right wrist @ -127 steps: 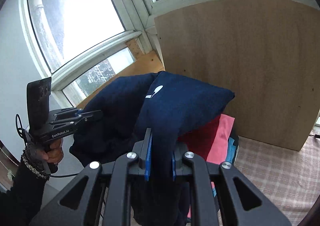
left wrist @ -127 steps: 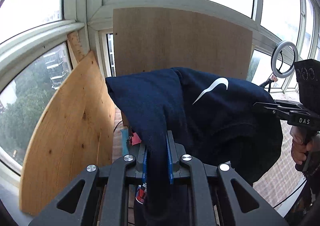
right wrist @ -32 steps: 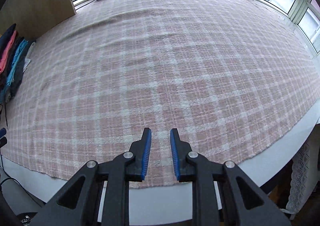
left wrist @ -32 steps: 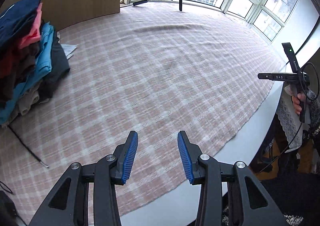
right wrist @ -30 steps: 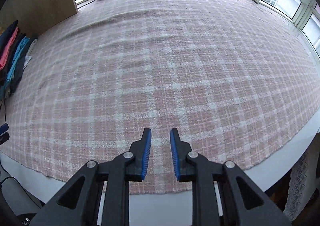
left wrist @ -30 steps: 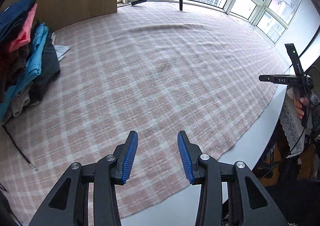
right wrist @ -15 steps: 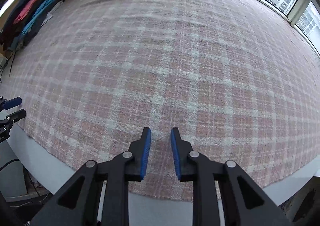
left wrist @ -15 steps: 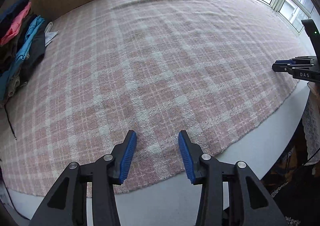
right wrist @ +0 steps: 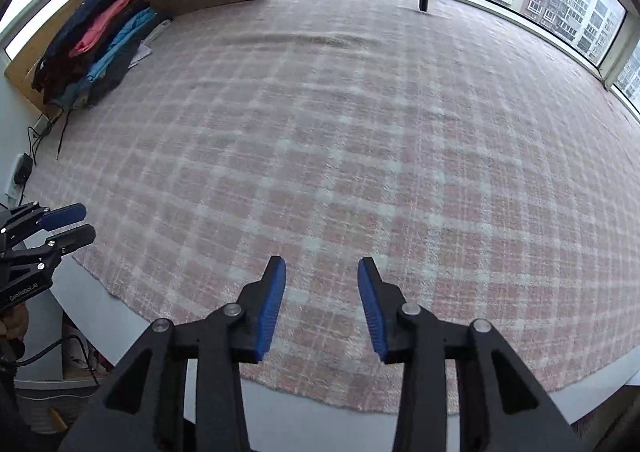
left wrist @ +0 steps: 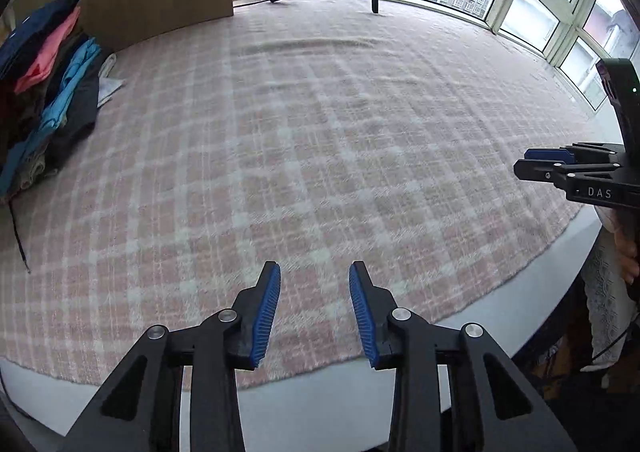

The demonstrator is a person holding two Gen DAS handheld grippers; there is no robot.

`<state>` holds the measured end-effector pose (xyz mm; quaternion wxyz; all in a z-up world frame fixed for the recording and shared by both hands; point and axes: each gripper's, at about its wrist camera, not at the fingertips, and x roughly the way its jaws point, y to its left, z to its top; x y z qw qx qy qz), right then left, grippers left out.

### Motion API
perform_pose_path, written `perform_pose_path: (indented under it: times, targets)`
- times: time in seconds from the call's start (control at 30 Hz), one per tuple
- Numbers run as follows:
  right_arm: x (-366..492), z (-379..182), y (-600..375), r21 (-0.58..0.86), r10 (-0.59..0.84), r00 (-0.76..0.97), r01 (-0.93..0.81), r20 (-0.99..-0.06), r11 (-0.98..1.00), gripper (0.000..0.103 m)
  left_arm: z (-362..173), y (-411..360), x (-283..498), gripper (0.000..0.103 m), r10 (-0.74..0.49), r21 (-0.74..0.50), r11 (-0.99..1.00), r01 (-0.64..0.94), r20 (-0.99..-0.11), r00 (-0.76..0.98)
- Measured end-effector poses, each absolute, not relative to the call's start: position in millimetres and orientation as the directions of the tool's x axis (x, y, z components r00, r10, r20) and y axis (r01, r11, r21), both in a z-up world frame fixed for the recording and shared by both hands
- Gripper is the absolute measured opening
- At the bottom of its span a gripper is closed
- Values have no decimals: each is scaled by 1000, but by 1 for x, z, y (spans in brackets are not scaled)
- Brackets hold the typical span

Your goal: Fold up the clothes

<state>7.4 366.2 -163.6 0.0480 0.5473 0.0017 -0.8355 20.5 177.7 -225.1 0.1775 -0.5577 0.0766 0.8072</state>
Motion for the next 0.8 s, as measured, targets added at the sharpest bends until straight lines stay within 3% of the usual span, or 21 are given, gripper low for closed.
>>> perform_pose_path:
  times: [0.27, 0.37, 0.47, 0.57, 0.63, 0.8]
  targets:
    - [27, -187, 340, -6, -36, -331, 125, -943, -992, 40, -225, 188, 47, 32, 185, -44, -911, -410, -932, -311]
    - [48, -182, 335, -1, -44, -302, 146, -952, -989, 50, -219, 177, 67, 35, 193, -47, -907, -418, -929, -315]
    - [53, -166, 338, 37, -68, -250, 127, -966, -991, 50, -207, 160, 79, 35, 227, -110, -921, -373, -931, -287]
    - [52, -118, 333, 61, -98, -337, 119, -936, -991, 50, -166, 127, 87, 35, 231, -137, -955, -265, -902, -366]
    - [47, -81, 323, 49, -102, -412, 137, -905, -989, 51, -127, 102, 86, 40, 181, -104, -977, -188, -871, -457]
    - [50, -17, 311, 30, -130, -559, 183, -819, -983, 63, -56, 71, 99, 63, 62, -31, -998, -60, -782, -620]
